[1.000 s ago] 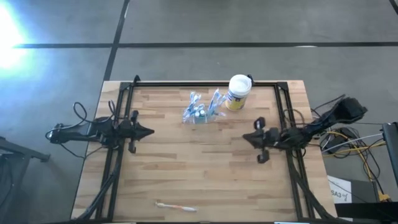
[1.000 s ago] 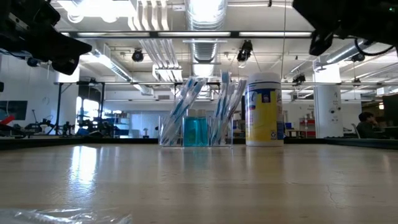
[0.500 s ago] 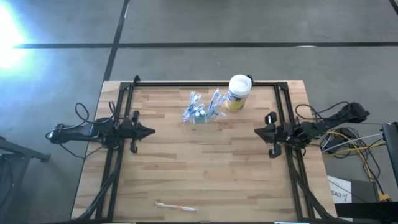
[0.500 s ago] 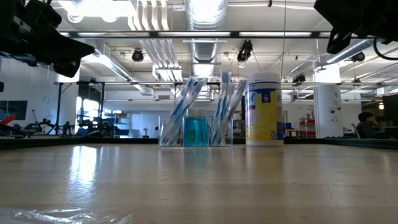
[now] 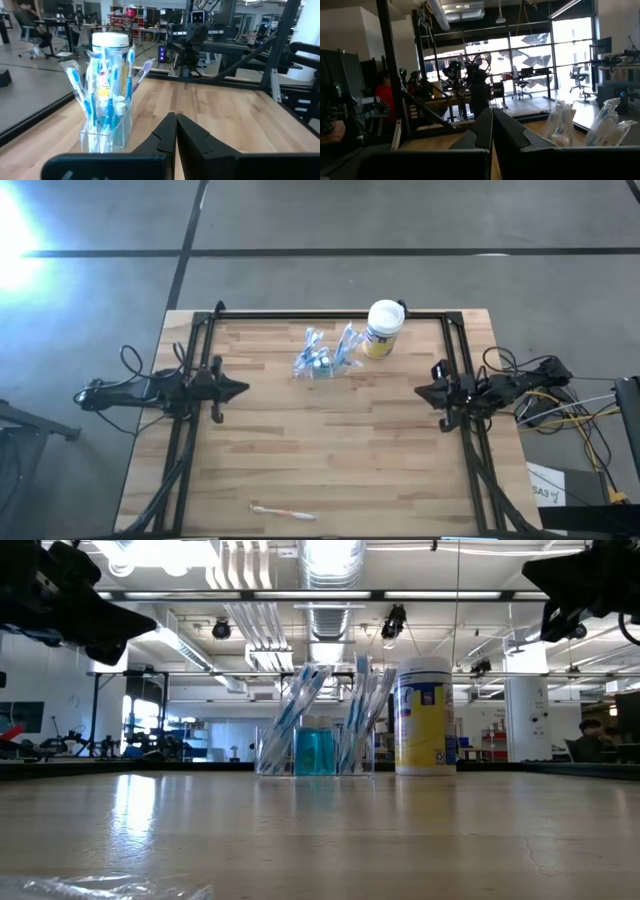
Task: Pick & Place toothbrushing station
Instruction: Put the orange toothbrush into the left section of the transparent organizer
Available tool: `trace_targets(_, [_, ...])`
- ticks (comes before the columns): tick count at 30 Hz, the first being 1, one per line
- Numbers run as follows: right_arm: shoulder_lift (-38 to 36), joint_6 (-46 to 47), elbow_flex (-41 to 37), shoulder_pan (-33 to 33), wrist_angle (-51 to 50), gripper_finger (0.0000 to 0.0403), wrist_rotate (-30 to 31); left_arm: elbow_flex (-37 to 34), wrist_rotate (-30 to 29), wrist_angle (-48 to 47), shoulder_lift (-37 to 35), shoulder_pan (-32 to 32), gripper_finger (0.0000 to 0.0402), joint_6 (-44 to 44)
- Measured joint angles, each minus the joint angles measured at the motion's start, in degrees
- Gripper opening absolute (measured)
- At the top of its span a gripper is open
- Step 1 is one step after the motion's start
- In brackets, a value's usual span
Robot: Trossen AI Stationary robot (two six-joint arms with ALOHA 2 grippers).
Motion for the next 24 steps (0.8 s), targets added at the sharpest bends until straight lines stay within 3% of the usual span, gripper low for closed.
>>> trace_targets(13, [2.22,0.02,0.02,0.00,-0.68,0.0008,-0.13,-0.16,5.61,-2.00,0.00,-0.02,0.0010,-2.85])
trace_targets(24, [12.53,-0.93,0.02,0.00,2.04,0.0008,1.40,-2.26,6.28,-0.62,0.00,-0.02,0.0010,-3.64])
